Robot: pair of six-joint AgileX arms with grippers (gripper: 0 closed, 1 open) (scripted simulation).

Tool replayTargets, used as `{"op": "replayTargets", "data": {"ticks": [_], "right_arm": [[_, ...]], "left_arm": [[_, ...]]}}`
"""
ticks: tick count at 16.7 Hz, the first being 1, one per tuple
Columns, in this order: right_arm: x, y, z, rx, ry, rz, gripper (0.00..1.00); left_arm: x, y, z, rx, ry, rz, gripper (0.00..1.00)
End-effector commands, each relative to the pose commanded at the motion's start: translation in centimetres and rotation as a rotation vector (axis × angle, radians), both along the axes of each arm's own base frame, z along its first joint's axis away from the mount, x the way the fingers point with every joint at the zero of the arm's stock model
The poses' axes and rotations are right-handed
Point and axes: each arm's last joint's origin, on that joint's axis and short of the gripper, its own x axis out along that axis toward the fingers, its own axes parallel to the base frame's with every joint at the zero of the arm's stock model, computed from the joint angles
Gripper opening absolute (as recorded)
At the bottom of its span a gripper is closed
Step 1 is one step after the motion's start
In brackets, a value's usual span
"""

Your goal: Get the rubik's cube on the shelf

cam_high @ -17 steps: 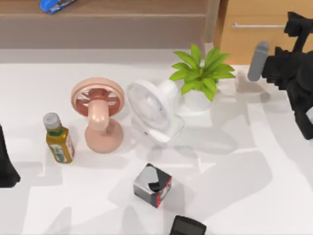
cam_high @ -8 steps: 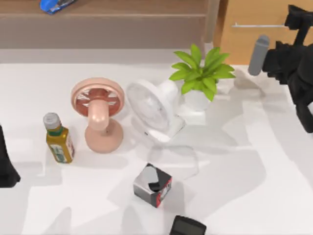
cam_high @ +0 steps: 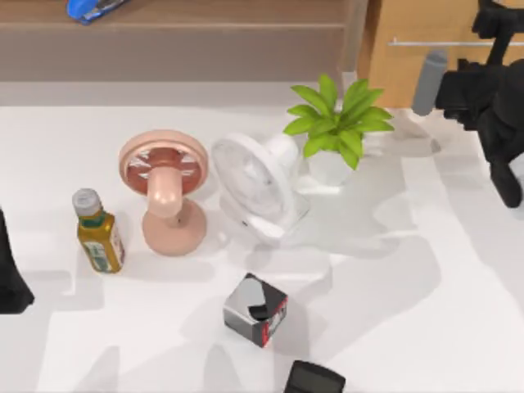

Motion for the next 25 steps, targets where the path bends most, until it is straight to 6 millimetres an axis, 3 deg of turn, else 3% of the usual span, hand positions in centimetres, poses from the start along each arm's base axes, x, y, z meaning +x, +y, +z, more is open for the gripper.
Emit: {"op": "replayTargets", "data": {"ticks": [6,19,25], "right_arm": [[0.18,0.24,-1.11,0.005,0.000,0.002,1.00],[0.18,0.24,-1.11,0.005,0.000,0.002,0.02],[0.18,0.24,-1.11,0.005,0.000,0.002,0.00]], "left_arm": [[0.00,0.00,0.00,0.000,0.000,0.000,1.00],[0.00,0.00,0.00,0.000,0.000,0.000,1.00],[0.00,0.00,0.00,0.000,0.000,0.000,1.00]]}}
